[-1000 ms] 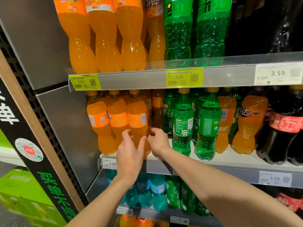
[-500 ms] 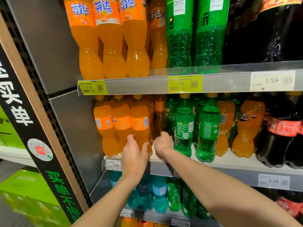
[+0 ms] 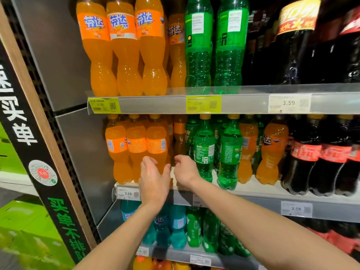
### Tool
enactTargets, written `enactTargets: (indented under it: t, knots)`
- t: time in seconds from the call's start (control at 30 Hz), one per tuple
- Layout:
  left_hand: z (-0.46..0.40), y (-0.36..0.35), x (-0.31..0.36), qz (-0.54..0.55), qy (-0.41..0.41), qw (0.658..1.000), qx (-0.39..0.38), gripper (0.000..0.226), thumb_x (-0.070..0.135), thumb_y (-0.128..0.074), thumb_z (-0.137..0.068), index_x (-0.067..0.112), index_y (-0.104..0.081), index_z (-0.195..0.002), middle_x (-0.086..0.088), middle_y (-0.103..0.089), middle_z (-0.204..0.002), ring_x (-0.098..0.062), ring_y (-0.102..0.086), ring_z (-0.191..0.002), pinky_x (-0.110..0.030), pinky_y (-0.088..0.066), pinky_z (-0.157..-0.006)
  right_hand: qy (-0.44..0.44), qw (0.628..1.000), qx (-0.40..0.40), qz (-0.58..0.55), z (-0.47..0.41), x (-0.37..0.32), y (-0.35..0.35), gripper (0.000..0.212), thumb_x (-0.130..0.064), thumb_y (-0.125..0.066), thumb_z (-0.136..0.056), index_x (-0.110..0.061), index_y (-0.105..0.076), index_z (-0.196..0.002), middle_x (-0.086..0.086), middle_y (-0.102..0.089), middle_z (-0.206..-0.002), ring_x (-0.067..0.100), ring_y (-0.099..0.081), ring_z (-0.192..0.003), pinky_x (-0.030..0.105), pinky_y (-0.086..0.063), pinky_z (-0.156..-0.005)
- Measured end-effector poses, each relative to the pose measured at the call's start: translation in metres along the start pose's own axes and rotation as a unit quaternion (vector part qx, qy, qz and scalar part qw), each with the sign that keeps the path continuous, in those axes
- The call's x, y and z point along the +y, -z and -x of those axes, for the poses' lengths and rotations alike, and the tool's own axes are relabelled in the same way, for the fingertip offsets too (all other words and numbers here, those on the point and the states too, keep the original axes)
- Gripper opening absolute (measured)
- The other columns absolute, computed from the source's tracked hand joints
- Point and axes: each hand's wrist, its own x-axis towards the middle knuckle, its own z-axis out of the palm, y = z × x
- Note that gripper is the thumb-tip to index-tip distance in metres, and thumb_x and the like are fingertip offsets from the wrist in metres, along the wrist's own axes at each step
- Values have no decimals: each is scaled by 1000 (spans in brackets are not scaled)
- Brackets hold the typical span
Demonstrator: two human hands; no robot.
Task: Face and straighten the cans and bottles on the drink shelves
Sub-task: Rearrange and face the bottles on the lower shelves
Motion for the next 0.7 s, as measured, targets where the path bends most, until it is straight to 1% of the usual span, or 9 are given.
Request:
enactTargets:
  t: [0.1,0.17,0.27,0.37,0.43,0.5,0.53,0.6,0.7]
  knots:
    - [8,-3,22,39,-15,999,-20,24,28,-66,-94,15,-46,-100,3,-52,-81,-17,-51,-74,-29,-34,-60,41,999,10,15,18,-1,24,38,-4,-44,-103,-7,-60,-137,10,-60,-140,24,-53,-132,30,-39,-109]
    - [14,-7,39,72,-26,996,-47,16,24,-62,-96,14,-50,-98,3,-55,-76,-14,-52,-70,-24,-34,-56,69,997,18,23,30,1,46,33,-6,-46,-101,-11,-70,-123,6,-67,-129,20,-60,-120,26,-43,-100]
    - [24,-14,66,134,-43,987,-82,8,18,-57,-96,16,-52,-91,1,-59,-81,-12,-55,-74,-22,-35,-57,89,995,37,29,48,6,83,31,-9,-48,-101,-15,-74,-117,-1,-70,-119,10,-62,-97,11,-46,-79]
    - [37,-27,94,168,-68,979,-98,7,16,-56,-95,16,-53,-89,-2,-60,-76,-12,-54,-71,-22,-36,-57,90,989,116,25,61,18,121,26,-11,-52,-97,-16,-76,-107,-4,-72,-105,8,-63,-91,16,-50,-79]
    - [45,-38,113,184,-79,973,-116,4,17,-57,-94,16,-53,-92,-3,-61,-72,-15,-55,-70,-25,-38,-58,75,981,177,8,67,28,141,20,-12,-53,-96,-17,-72,-102,-7,-70,-89,4,-61,-78,10,-43,-66]
    - [52,-51,129,187,-95,969,-133,5,18,-58,-94,18,-53,-93,-2,-60,-69,-18,-56,-72,-32,-40,-62,70,972,223,-24,70,38,158,14,-10,-53,-95,-15,-63,-104,-6,-68,-77,8,-63,-73,19,-44,-65]
    - [53,-56,135,186,-102,968,-138,6,18,-58,-93,19,-52,-93,0,-59,-69,-19,-56,-74,-34,-40,-64,67,967,243,-37,70,42,164,14,-10,-54,-95,-13,-60,-107,-5,-66,-78,13,-64,-78,25,-45,-70]
    - [54,-67,147,192,-108,965,-146,9,20,-59,-92,21,-51,-96,2,-57,-72,-20,-55,-74,-36,-41,-67,63,959,275,-11,66,50,176,19,-15,-57,-95,-11,-56,-114,-2,-61,-97,17,-58,-93,29,-43,-79]
    - [50,-76,155,191,-123,964,-139,14,23,-60,-92,25,-50,-101,4,-57,-83,-18,-54,-74,-35,-46,-70,46,961,268,47,54,55,188,24,-27,-60,-97,-10,-52,-113,5,-53,-108,21,-54,-95,37,-47,-83]
